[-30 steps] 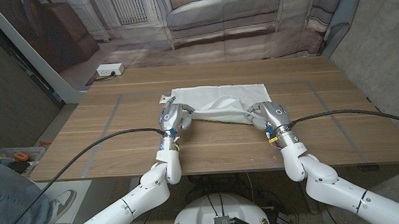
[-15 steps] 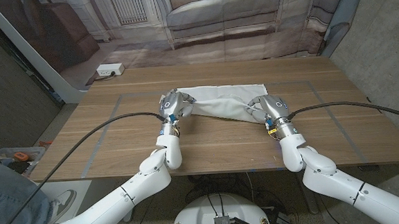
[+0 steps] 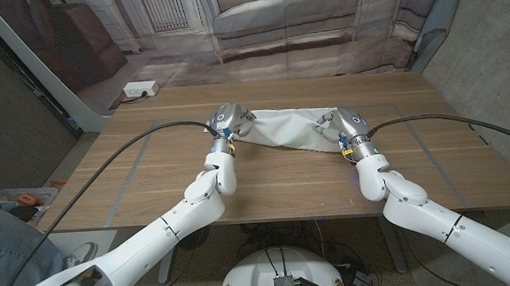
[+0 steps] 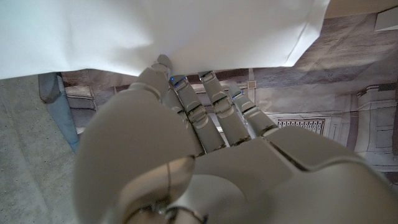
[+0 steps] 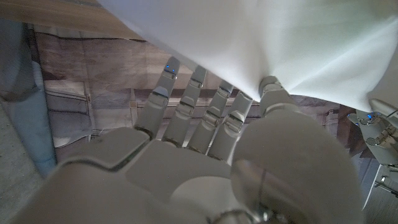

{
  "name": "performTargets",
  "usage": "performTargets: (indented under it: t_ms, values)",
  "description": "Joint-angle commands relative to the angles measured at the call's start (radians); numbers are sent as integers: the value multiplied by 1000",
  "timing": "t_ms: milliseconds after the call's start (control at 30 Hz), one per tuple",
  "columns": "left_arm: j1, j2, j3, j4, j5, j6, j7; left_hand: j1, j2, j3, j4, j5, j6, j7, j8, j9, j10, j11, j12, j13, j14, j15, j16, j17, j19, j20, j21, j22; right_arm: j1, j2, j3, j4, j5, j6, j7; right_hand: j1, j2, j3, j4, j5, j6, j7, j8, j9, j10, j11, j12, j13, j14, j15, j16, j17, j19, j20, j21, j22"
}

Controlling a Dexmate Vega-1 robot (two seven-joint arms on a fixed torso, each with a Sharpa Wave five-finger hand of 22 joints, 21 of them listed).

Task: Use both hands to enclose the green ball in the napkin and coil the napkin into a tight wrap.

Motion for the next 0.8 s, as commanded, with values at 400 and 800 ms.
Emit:
performTargets:
  t_ms: [400, 800]
  values:
    - [-215, -127, 36, 221, -59, 5, -16, -17, 2, 17, 3, -3, 18, 23, -3, 4, 16, -3, -5, 0, 22, -42, 2, 3, 24, 6, 10, 0, 200, 61, -63, 152, 44, 2, 113, -5, 5, 3, 1, -7, 14, -1, -5, 2, 14, 0, -14, 1, 6, -58, -5, 1, -54, -8, -11, 5]
    - [-326, -191, 84, 410, -89, 25, 29, -18, -2, 26, 0, -3, 17, 24, -7, 4, 16, -3, -7, 2, 27, -43, -1, 2, 23, 10, 7, 1, 293, 108, -115, 269, 46, 25, 108, -6, 6, 3, 1, -7, 16, -1, -6, 1, 15, 0, -15, 1, 7, -59, -5, 1, -58, -9, -9, 6]
